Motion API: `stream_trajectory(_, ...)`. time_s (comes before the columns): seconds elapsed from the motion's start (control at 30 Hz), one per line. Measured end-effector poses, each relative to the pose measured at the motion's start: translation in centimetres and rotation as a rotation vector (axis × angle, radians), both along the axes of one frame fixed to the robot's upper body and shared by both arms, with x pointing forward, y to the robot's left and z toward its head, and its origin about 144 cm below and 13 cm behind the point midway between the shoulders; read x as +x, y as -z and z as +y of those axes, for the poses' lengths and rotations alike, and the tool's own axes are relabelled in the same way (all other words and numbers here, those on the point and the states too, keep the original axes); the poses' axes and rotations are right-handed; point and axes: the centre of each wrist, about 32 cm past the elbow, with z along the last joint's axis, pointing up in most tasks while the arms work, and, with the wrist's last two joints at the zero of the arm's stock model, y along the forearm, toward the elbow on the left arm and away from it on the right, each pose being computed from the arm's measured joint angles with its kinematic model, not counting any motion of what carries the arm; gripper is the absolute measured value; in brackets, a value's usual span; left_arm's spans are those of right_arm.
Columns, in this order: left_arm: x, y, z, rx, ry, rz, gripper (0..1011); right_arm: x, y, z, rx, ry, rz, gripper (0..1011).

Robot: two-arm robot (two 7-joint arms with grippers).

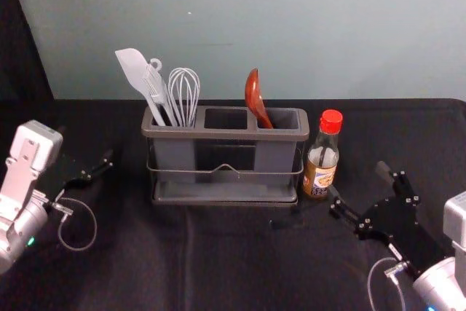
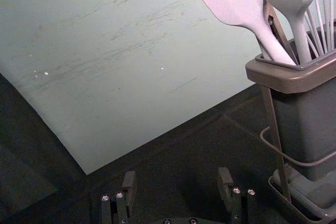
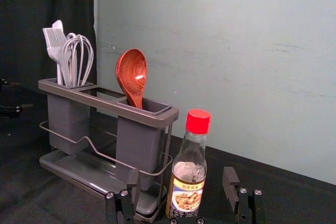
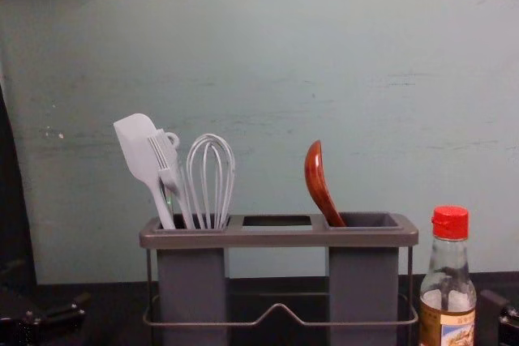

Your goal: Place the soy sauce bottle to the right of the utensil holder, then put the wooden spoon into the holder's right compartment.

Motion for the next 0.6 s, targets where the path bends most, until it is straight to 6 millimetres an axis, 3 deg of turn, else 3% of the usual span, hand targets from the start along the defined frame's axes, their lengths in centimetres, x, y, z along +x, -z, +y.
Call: stream_trajectory(0.6,0.00,0.00,0.00,0.000,0.000,0.000,1011,-0.05,-0.05,0.05,0.002,0.001,-0.001,1002)
